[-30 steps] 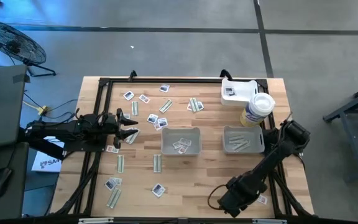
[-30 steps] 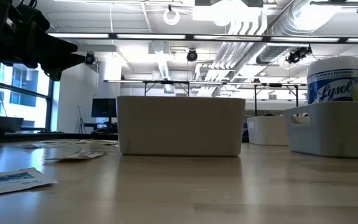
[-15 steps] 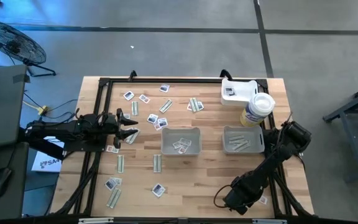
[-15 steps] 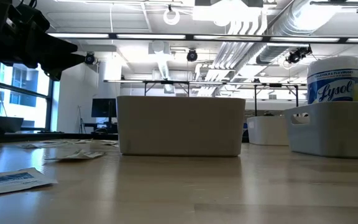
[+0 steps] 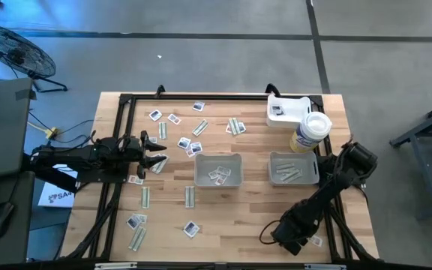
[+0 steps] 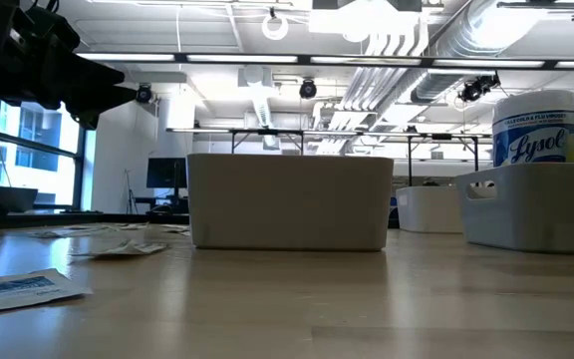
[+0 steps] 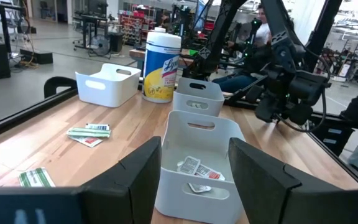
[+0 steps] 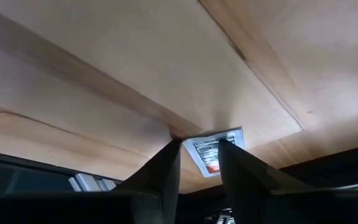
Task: Pick & Place First Aid Supplies
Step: Put the orange pad into the left gray bin
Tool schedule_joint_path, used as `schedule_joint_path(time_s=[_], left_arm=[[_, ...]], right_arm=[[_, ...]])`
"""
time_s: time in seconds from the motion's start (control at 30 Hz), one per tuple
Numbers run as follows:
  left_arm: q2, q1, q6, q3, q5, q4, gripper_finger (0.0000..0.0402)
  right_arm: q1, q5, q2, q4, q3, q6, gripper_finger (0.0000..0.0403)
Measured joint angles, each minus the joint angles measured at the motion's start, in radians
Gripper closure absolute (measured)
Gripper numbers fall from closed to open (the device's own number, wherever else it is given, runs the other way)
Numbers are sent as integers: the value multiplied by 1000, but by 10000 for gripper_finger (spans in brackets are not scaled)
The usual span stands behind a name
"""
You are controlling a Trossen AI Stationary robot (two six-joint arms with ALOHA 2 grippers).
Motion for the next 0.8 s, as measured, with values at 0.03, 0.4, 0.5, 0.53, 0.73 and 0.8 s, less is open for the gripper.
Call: schedule_joint_path(time_s=[0.03, 0.4, 0.5, 0.53, 0.73, 0.8], left_arm=[[0, 0, 0, 0, 0, 0, 216], [0, 0, 0, 0, 0, 0, 216], [0, 0, 0, 0, 0, 0, 216], [0, 0, 0, 0, 0, 0, 216], [0, 0, 0, 0, 0, 0, 216], [0, 0, 0, 0, 0, 0, 216]], right_arm=[[0, 0, -1, 3, -6, 1, 307], [1, 9, 3, 6, -10, 2, 395], [-7, 11, 7, -13, 8, 2, 396], [-9, 14, 8, -21, 19, 0, 399], [-29, 67, 13, -117, 108, -31, 401], [-43, 100, 14, -143, 149, -45, 401]])
